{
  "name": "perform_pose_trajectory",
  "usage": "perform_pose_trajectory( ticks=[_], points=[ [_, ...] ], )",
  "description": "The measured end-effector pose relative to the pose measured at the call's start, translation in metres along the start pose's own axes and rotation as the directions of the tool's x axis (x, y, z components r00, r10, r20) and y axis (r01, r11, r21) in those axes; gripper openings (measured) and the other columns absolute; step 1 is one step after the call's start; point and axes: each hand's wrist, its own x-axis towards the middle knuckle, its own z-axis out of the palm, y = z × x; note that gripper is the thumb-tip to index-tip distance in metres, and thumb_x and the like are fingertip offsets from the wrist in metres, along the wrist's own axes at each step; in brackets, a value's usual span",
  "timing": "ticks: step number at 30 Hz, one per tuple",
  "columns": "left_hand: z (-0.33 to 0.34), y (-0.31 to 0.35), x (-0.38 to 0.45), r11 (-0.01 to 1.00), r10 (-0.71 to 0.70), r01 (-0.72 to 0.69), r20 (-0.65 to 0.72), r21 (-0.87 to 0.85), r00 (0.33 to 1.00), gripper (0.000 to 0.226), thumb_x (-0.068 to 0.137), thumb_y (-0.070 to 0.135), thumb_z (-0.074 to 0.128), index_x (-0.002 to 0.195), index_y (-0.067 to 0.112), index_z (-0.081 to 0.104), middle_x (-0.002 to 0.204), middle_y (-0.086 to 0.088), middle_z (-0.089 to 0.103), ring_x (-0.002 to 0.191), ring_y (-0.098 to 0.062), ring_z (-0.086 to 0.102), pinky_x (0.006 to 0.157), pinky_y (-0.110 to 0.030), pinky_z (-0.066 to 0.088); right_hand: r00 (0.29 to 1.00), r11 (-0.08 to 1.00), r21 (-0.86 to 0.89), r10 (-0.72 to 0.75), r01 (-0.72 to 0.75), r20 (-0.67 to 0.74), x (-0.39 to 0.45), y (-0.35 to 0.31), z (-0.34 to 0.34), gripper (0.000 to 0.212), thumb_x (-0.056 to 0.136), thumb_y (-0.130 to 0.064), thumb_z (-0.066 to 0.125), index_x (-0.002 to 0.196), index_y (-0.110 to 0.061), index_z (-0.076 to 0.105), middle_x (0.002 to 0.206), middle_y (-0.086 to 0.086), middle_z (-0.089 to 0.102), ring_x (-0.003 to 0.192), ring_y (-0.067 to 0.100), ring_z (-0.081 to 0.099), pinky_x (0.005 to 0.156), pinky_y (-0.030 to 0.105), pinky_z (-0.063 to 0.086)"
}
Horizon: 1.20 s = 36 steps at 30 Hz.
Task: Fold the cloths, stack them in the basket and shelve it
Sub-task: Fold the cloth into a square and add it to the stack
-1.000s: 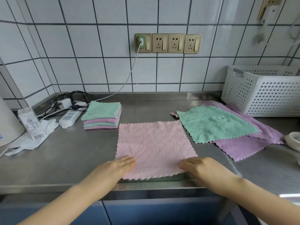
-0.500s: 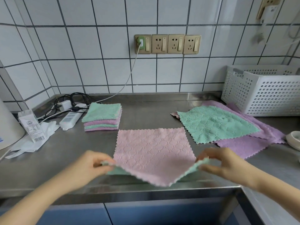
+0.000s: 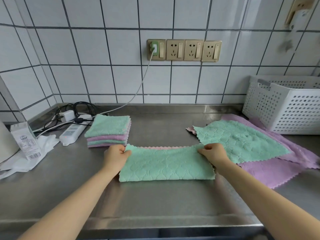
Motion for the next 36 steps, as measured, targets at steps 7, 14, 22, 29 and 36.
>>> perform_pose_trajectory(
  ticks=[7, 14, 22, 29, 36],
  points=[
    [0.011, -0.003, 0.012, 0.999, 0.053, -0.052, -0.079, 0.005, 0.995, 0.041, 0.086, 0.012, 0.061, 0.058, 0.013, 0.031, 0.047, -0.002, 0.032, 0.049, -0.019, 0.026, 0.05, -0.033, 0.022, 0.998, 0.999, -0.023, -0.048, 0.048, -0.037, 0.003, -0.005, 0.006, 0.022, 0.09, -0.023, 0.062, 0.107, -0.008, 0.063, 0.094, 0.01, 0.065, 0.086, 0.028, 0.06, 0.074, 0.032, 0.048],
    [0.019, -0.002, 0.018, 0.996, -0.01, 0.016, -0.07, 0.087, 0.998, 0.023, 0.086, 0.017, 0.063, 0.069, 0.005, 0.055, 0.061, -0.013, 0.059, 0.07, -0.034, 0.058, 0.06, -0.035, 0.04, 0.998, 0.99, -0.127, 0.051, -0.055, -0.034, 0.009, -0.014, 0.004, 0.028, 0.085, -0.015, 0.062, 0.063, -0.013, 0.045, 0.061, 0.005, 0.044, 0.056, 0.021, 0.043, 0.055, 0.029, 0.037],
    [-0.004, 0.034, -0.048, 0.859, 0.507, -0.499, -0.06, 0.114, 0.86, 0.019, 0.083, 0.013, 0.058, 0.1, 0.009, 0.066, 0.109, -0.005, 0.061, 0.103, -0.027, 0.057, 0.092, -0.026, 0.039, 0.79, 0.558, -0.696, -0.613, 0.452, 0.022, -0.039, -0.012, -0.007, 0.033, 0.089, -0.016, 0.054, 0.12, -0.004, 0.054, 0.112, 0.015, 0.058, 0.102, 0.035, 0.053, 0.083, 0.042, 0.048],
    [0.014, 0.041, -0.099, 0.757, 0.381, -0.616, 0.618, 0.219, 0.688, 0.065, 0.092, 0.061, 0.029, 0.15, 0.034, 0.014, 0.158, 0.019, 0.002, 0.145, -0.003, -0.006, 0.119, -0.033, -0.001, 0.429, 0.144, -0.56, -0.8, 0.816, 0.419, -0.08, 0.027, 0.005, 0.032, 0.087, -0.025, 0.045, 0.107, -0.02, 0.07, 0.104, -0.001, 0.068, 0.098, 0.025, 0.063, 0.085, 0.034, 0.054],
    [-0.008, 0.022, -0.107, 0.79, 0.192, -0.437, 0.504, 0.429, 0.842, 0.069, 0.094, 0.061, 0.022, 0.152, 0.027, 0.01, 0.159, 0.009, 0.001, 0.147, -0.013, -0.002, 0.12, -0.035, 0.002, 0.513, 0.188, -0.636, -0.771, 0.749, 0.376, -0.072, 0.054, -0.032, 0.035, 0.068, -0.004, 0.08, 0.101, -0.014, 0.072, 0.096, 0.003, 0.069, 0.079, 0.024, 0.067, 0.067, 0.031, 0.058]
  ],
)
